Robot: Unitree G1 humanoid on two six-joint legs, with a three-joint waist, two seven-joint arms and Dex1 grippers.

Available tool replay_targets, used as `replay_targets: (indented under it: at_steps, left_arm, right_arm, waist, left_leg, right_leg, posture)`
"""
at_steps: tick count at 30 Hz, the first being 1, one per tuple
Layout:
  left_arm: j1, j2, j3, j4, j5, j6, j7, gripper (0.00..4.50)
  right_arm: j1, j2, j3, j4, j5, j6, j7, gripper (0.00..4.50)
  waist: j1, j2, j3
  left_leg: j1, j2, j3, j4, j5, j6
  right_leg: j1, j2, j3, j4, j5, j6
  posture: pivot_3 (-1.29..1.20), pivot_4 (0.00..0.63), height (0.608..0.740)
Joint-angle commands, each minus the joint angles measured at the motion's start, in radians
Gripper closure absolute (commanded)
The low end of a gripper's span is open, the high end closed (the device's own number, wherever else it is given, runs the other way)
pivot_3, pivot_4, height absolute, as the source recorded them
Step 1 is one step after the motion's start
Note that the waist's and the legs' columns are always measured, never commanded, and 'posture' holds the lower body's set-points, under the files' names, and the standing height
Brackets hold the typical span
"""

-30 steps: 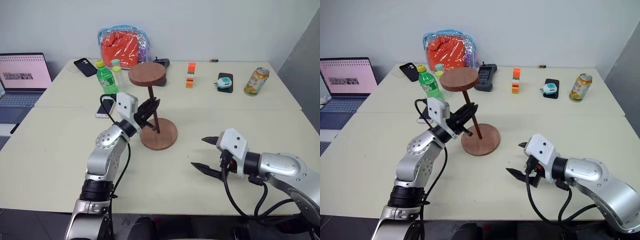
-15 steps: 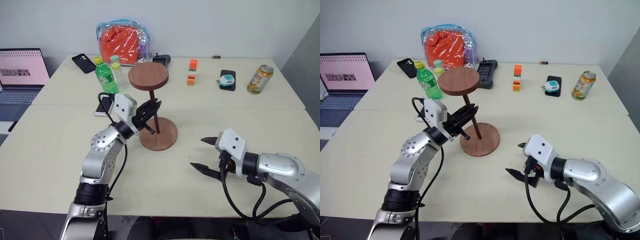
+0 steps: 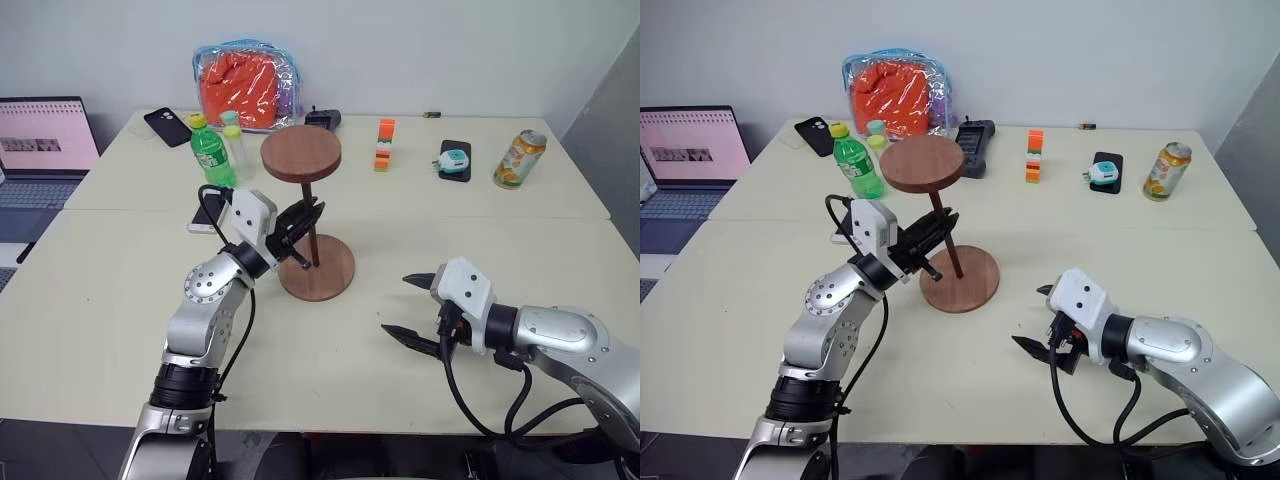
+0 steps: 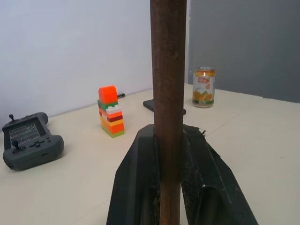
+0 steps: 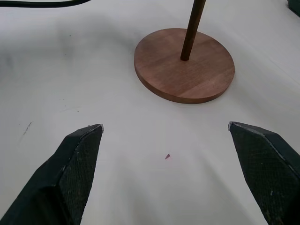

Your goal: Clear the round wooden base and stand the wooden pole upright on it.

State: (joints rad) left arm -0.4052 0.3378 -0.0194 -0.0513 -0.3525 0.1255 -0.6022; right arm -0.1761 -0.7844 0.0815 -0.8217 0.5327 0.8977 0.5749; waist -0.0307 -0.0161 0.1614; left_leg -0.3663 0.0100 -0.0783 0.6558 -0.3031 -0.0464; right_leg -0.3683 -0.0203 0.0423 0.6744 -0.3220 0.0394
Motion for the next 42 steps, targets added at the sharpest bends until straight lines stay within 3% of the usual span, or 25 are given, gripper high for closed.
replay_targets:
  at_steps: [1, 2, 10, 16, 23, 29, 33, 38, 42]
  left_arm:
    - [0.035, 0.040, -0.015, 0.022, 0.053, 0.032, -0.011, 4.26]
    - [0.037, 0.046, -0.018, 0.011, 0.053, 0.028, -0.020, 4.26]
    - [0.038, 0.069, -0.064, -0.043, 0.045, 0.028, -0.102, 2.54]
    - [0.019, 0.069, -0.054, -0.019, 0.055, 0.031, -0.116, 2.54]
    - [-0.006, 0.152, -0.024, 0.014, 0.088, 0.051, -0.137, 2.54]
    - [-0.037, 0.331, -0.031, 0.070, 0.152, 0.065, -0.240, 2.54]
    - [0.008, 0.457, 0.015, 0.013, 0.092, 0.119, -0.356, 2.54]
    - [0.192, 0.653, 0.209, -0.112, -0.012, 0.232, -0.478, 2.54]
    - [0.302, 0.691, 0.327, -0.149, -0.028, 0.255, -0.472, 2.54]
  right_arm:
    - [-0.006, -0.003, -0.014, -0.028, 0.008, -0.015, 0.011, 0.00]
    - [-0.006, -0.004, -0.015, -0.027, 0.008, -0.015, 0.012, 0.00]
    - [0.005, -0.006, -0.020, -0.031, 0.005, -0.015, 0.020, 0.00]
    - [0.012, -0.007, -0.020, -0.030, 0.001, -0.017, 0.019, 0.00]
    - [0.017, -0.009, -0.029, -0.024, -0.001, -0.028, 0.026, 0.00]
    - [0.021, -0.024, -0.042, 0.000, -0.016, -0.074, 0.054, 0.00]
    - [0.031, -0.041, -0.077, 0.025, -0.029, -0.146, 0.091, 0.00]
    - [0.085, -0.059, -0.221, 0.091, 0.010, -0.266, 0.203, 0.00]
    - [0.121, -0.092, -0.304, 0.152, 0.029, -0.327, 0.295, 0.00]
  waist:
    - [0.000, 0.000, 0.000]
    - [-0.001, 0.000, 0.000]
    - [0.005, 0.000, 0.005]
    - [0.016, -0.001, 0.005]
    - [0.021, -0.001, 0.005]
    - [0.021, 0.000, 0.006]
    - [0.019, 0.000, 0.007]
    - [0.006, -0.001, 0.011]
    - [0.004, 0.000, 0.013]
  left_leg:
    - [0.000, 0.000, 0.000, 0.000, 0.000, 0.000]
    - [0.000, 0.000, 0.000, 0.000, 0.000, 0.000]
    - [-0.007, -0.001, -0.002, 0.003, 0.000, 0.000]
    - [-0.016, -0.003, -0.004, 0.007, 0.002, -0.003]
    - [-0.015, -0.002, -0.004, 0.006, 0.000, 0.000]
    - [-0.015, -0.002, -0.004, 0.007, 0.000, 0.000]
    - [-0.015, -0.002, -0.003, 0.007, 0.000, 0.000]
    - [-0.016, 0.000, -0.002, 0.006, 0.000, 0.000]
    - [-0.016, 0.000, -0.002, 0.006, 0.000, 0.001]
  right_leg:
    - [0.000, 0.000, 0.000, 0.000, 0.000, 0.000]
    - [0.000, 0.000, 0.000, 0.000, 0.000, 0.000]
    - [-0.005, 0.001, -0.001, 0.000, 0.000, 0.000]
    - [-0.011, -0.001, -0.001, 0.000, 0.000, 0.000]
    - [-0.011, 0.000, -0.002, 0.002, 0.000, 0.000]
    - [-0.012, 0.001, -0.003, 0.004, 0.000, 0.000]
    - [-0.012, 0.001, -0.003, 0.004, 0.000, 0.000]
    - [-0.014, -0.001, -0.002, 0.004, 0.000, 0.000]
    - [-0.015, -0.001, -0.002, 0.005, 0.000, -0.001]
  posture:
    - [0.00, 0.150, 0.740]
    - [0.00, 0.150, 0.740]
    - [0.00, 0.150, 0.740]
    - [0.00, 0.150, 0.740]
    - [0.00, 0.150, 0.740]
    - [0.00, 0.150, 0.740]
    - [0.00, 0.150, 0.740]
    - [0.00, 0.150, 0.740]
    - [0.00, 0.150, 0.740]
